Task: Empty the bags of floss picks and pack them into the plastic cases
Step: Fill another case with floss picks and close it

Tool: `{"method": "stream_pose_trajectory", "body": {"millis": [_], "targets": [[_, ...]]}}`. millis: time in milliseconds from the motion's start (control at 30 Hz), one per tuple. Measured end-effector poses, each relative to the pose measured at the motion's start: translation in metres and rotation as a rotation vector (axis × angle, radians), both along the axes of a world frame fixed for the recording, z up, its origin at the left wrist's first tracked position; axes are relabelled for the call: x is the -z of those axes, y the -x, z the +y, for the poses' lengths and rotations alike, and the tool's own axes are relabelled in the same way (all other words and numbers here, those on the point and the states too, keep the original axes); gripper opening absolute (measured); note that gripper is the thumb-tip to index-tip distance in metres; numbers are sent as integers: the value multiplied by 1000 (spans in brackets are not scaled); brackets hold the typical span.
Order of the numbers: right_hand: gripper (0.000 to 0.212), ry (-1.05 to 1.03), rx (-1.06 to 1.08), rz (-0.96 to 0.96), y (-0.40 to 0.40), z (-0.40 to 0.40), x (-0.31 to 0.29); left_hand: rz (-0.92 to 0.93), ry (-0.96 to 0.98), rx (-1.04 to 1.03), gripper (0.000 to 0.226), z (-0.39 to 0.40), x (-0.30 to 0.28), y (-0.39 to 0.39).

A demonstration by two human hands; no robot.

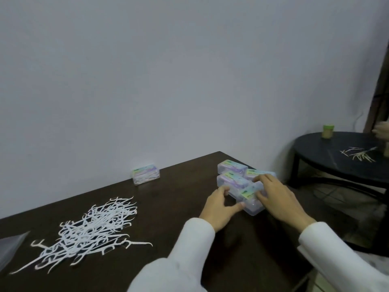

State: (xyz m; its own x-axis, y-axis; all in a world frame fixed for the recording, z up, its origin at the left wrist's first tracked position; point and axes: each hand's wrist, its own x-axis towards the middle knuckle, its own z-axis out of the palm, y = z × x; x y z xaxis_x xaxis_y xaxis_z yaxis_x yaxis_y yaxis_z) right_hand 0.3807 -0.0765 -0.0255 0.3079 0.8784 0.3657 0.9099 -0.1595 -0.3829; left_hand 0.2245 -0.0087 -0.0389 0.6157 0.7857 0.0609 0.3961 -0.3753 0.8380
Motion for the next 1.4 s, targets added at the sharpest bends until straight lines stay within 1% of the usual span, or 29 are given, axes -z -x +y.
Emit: {"method": "stream_pose_trajectory", "body": {"millis": [67,133,267,433,533,733,900,967,1067,1167,1333,1400], "targets": [[28,-1,9,68,-9,-6,4,-6,21,4,76,-5,4,-10],[29,3,8,122,-13,-8,9,-20,26,-8,82,-7,7,-17],[29,-25,15,197,-13,-5,17,-16,11,-30,80,-11,13,-24],[31,-46,-38,215,1,4,18,-24,-49,-118,75,-5,15,-13],[30,-38,-103,265,17,12,16,-6,-76,-176,70,3,11,8],[29,4,-244,351,57,30,10,-1,-107,-221,62,25,1,70],[28,42,-392,395,100,55,7,-69,-92,-290,63,40,-1,128],[26,61,-450,471,117,66,9,-117,-86,-327,64,44,2,147],[32,99,-536,660,134,74,10,-161,-64,-369,62,50,5,166],[42,107,-592,778,145,79,13,-198,-21,-380,62,58,4,179],[52,52,-610,850,149,86,17,-204,41,-324,62,69,-2,193],[62,42,-597,862,147,89,17,-232,79,-292,62,71,-6,196]]}}
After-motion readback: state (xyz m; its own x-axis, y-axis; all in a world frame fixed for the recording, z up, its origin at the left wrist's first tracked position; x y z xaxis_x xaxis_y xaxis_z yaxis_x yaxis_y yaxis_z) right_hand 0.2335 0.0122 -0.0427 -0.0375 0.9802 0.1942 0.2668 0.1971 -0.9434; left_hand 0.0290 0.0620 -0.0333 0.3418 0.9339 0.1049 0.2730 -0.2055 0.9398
